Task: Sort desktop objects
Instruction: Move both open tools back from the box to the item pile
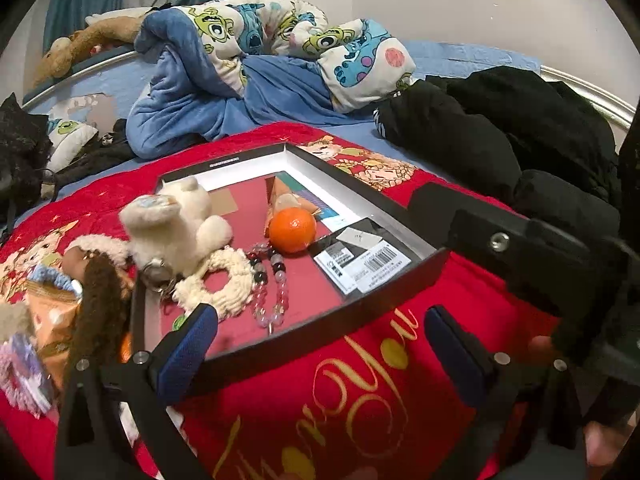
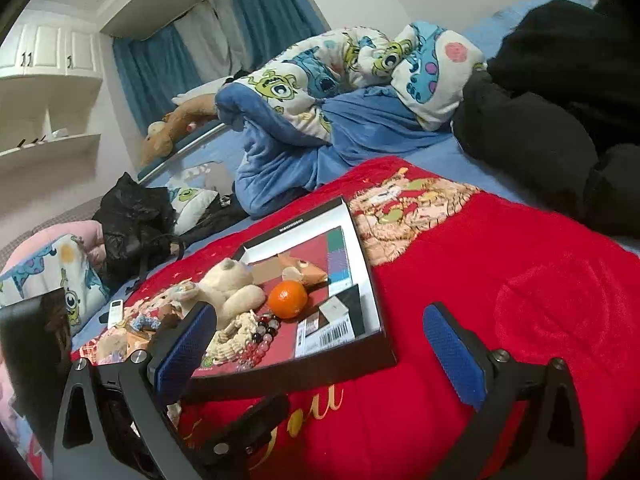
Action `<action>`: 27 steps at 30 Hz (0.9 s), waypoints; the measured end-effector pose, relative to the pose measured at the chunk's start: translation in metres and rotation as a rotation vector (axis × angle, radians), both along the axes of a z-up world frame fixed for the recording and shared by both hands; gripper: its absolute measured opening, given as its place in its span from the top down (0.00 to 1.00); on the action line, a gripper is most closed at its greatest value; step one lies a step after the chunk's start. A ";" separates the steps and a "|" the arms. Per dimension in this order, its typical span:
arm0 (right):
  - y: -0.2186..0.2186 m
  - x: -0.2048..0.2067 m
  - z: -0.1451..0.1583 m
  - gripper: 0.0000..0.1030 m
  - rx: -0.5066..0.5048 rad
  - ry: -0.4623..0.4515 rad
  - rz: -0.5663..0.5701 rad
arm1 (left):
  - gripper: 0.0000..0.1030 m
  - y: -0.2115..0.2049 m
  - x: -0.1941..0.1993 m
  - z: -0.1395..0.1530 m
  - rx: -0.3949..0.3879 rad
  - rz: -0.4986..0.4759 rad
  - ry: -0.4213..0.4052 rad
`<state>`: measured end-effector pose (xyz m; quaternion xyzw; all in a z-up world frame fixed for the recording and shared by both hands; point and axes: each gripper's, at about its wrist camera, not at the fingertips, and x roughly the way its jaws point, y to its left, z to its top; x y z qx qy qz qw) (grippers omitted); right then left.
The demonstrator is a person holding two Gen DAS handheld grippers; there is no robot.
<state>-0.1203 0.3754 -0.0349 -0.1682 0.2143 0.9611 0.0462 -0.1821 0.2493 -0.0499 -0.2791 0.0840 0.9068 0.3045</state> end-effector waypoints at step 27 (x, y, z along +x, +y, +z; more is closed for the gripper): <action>-0.081 0.038 0.027 0.00 0.092 0.036 0.167 | 0.00 -0.207 0.048 0.003 0.222 0.296 -0.109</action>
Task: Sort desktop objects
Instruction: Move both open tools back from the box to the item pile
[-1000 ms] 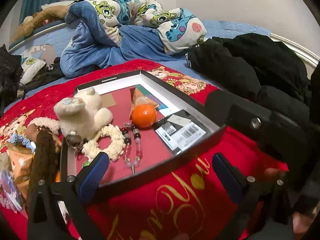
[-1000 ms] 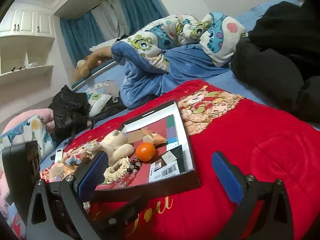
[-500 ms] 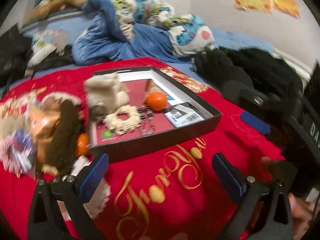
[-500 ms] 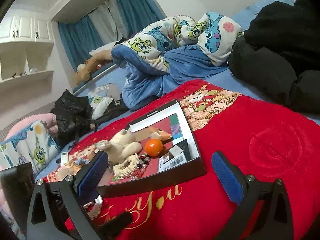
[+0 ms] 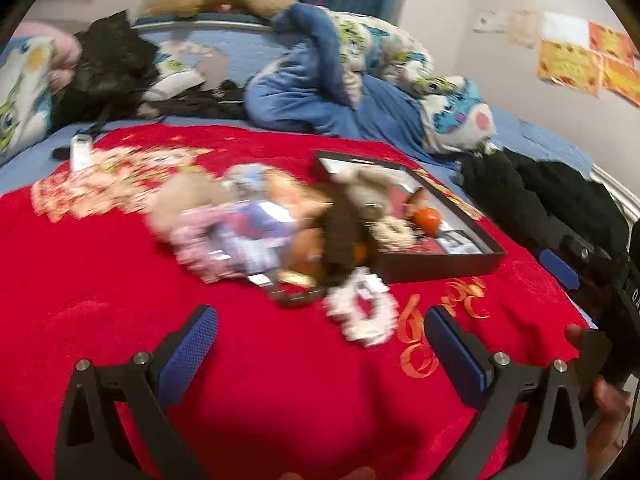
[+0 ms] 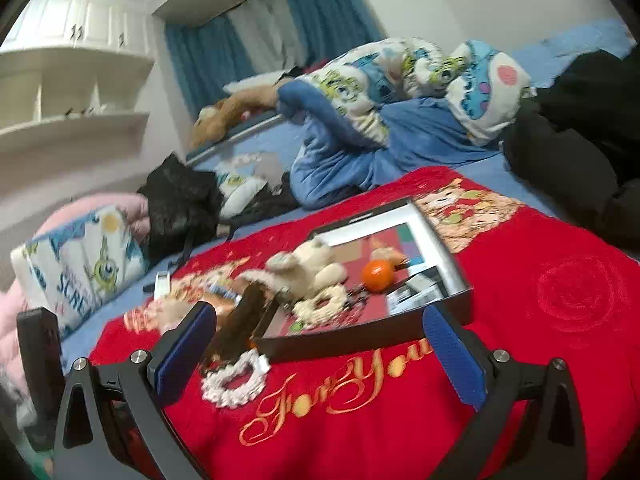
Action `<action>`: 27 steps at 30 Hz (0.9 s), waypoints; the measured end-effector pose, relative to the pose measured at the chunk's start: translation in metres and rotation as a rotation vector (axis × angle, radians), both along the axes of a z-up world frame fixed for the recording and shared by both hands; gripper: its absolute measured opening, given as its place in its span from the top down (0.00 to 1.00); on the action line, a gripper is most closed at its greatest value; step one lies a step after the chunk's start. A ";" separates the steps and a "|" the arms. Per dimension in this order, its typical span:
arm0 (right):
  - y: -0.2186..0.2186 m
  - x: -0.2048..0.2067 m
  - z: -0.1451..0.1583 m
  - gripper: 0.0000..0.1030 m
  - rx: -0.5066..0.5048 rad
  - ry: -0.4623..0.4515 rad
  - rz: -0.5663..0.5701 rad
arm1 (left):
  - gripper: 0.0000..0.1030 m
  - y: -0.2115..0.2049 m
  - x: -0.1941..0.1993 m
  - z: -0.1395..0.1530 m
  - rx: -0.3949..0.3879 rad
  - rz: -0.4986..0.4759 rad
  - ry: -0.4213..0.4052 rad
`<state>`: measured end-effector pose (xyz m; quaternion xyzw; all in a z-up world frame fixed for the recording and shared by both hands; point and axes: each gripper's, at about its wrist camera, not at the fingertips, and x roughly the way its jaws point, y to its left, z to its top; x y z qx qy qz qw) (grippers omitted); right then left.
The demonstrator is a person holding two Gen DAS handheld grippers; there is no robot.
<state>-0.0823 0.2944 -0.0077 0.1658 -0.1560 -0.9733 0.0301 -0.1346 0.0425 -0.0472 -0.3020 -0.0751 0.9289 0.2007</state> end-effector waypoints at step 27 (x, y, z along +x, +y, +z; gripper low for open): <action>-0.095 -0.074 -0.007 0.00 0.048 -0.076 0.234 | 0.00 -0.053 -0.094 0.001 -0.116 0.121 -0.055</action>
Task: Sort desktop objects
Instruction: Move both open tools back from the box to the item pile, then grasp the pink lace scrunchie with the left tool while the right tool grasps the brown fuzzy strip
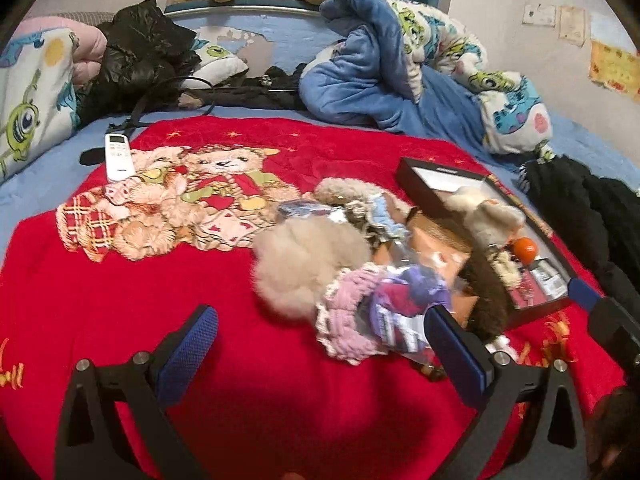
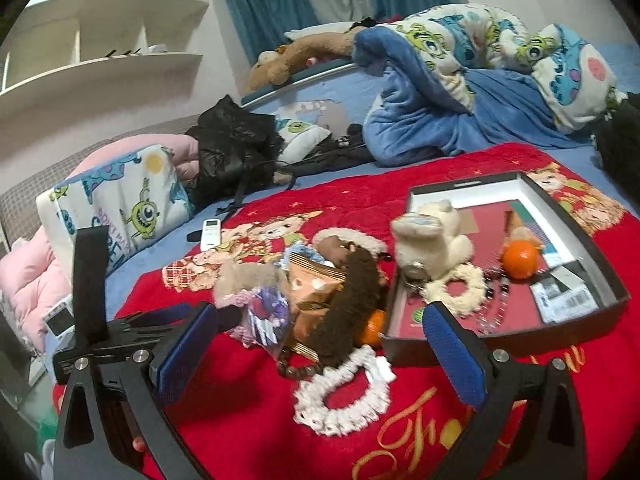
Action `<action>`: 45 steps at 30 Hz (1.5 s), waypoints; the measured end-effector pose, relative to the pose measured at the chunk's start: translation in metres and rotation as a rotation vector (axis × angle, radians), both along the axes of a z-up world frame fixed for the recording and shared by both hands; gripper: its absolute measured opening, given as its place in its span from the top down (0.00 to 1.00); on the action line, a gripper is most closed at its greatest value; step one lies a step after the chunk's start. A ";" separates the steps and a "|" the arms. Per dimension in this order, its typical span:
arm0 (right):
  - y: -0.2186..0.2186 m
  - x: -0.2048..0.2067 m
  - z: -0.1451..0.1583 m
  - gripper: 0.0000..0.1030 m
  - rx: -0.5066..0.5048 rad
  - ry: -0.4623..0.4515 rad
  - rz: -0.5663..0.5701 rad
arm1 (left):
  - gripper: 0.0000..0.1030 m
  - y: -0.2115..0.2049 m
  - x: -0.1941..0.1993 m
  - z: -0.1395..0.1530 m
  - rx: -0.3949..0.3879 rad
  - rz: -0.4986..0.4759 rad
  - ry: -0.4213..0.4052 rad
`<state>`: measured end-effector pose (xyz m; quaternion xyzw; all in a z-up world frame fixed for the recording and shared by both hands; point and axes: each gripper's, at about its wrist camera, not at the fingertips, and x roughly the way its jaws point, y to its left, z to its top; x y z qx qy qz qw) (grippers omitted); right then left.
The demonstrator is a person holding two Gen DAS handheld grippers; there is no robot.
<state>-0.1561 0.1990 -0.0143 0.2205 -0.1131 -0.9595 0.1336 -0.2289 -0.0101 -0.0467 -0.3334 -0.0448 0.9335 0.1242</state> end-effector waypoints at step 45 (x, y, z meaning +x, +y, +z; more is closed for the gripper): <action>-0.002 -0.036 -0.033 0.87 -0.057 -0.221 -0.019 | 0.89 -0.001 0.040 -0.015 0.045 -0.081 0.041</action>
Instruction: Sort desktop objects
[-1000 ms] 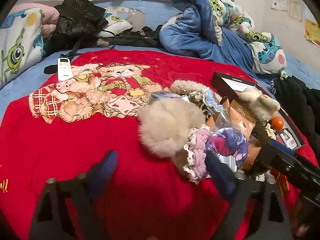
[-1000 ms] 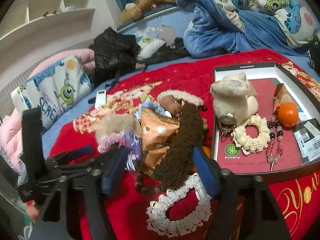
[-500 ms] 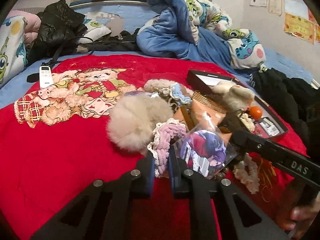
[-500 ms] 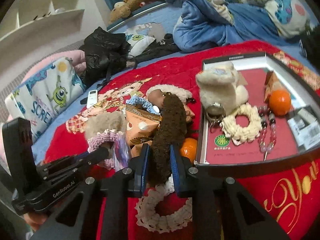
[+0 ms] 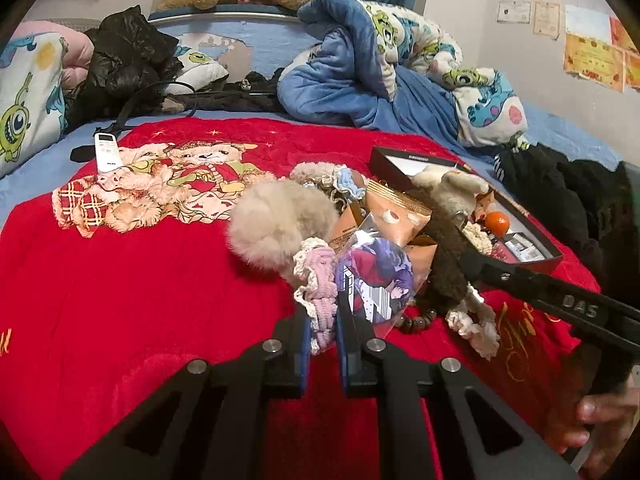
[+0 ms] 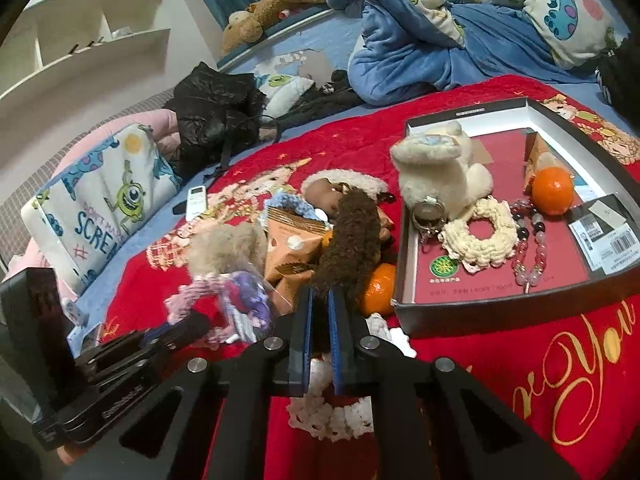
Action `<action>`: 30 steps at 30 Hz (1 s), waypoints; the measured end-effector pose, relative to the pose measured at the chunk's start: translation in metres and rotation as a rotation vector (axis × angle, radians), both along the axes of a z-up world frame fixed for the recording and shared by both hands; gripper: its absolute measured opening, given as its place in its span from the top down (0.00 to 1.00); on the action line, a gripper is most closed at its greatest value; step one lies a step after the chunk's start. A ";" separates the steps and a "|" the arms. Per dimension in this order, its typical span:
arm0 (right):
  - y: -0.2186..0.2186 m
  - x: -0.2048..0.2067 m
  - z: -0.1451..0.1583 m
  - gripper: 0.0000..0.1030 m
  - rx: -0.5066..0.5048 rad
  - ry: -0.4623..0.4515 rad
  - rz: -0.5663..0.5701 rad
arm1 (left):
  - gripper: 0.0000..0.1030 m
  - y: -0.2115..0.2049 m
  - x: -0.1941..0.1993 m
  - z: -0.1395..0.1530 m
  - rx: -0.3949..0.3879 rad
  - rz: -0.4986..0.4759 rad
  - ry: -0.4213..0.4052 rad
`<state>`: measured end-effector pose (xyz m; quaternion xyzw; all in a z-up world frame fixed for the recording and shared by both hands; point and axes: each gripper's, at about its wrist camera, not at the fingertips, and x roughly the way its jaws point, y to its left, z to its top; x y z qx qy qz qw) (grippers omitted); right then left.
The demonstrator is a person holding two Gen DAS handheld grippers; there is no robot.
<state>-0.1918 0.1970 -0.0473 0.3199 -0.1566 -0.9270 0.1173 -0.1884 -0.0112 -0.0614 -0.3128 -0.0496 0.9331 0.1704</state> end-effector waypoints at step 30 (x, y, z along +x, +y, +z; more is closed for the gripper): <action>-0.011 -0.027 0.003 0.84 0.075 0.013 -0.041 | 0.89 -0.003 0.007 0.003 0.023 0.005 0.050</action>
